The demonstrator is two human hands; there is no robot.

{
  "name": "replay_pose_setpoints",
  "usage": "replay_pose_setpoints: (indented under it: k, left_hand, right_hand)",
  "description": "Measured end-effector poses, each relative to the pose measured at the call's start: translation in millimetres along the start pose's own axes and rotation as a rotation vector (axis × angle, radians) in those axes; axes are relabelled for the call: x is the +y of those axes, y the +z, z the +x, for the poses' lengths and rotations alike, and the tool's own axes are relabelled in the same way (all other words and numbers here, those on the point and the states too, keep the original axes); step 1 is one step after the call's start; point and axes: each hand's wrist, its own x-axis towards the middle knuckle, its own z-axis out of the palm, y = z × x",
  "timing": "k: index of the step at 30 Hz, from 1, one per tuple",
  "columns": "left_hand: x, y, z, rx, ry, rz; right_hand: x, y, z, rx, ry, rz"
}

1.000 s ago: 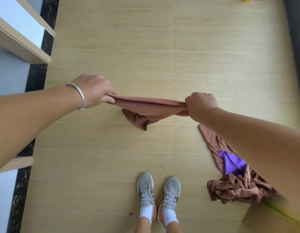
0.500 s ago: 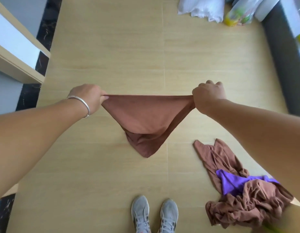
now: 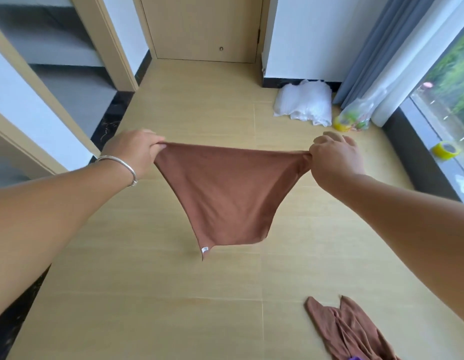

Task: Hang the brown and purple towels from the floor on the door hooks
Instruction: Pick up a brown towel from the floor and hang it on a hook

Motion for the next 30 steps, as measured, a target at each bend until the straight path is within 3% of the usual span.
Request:
replay_pose_setpoints:
  k: [6, 10, 16, 30]
  left_hand:
    - [-11, 17, -65, 0.077, -0.039, -0.147]
    - [-22, 55, -158, -0.091, -0.021, -0.165]
    - [-20, 124, -289, -0.315, -0.005, -0.198]
    - [-15, 275, -498, -0.669, -0.319, -0.189]
  right_hand:
    - [-6, 29, -46, 0.044, -0.134, 0.198]
    - [-11, 74, -120, -0.113, -0.272, 0.313]
    - [-27, 158, -241, -0.379, -0.268, 0.374]
    - [-73, 306, -469, -0.696, -0.139, 0.426]
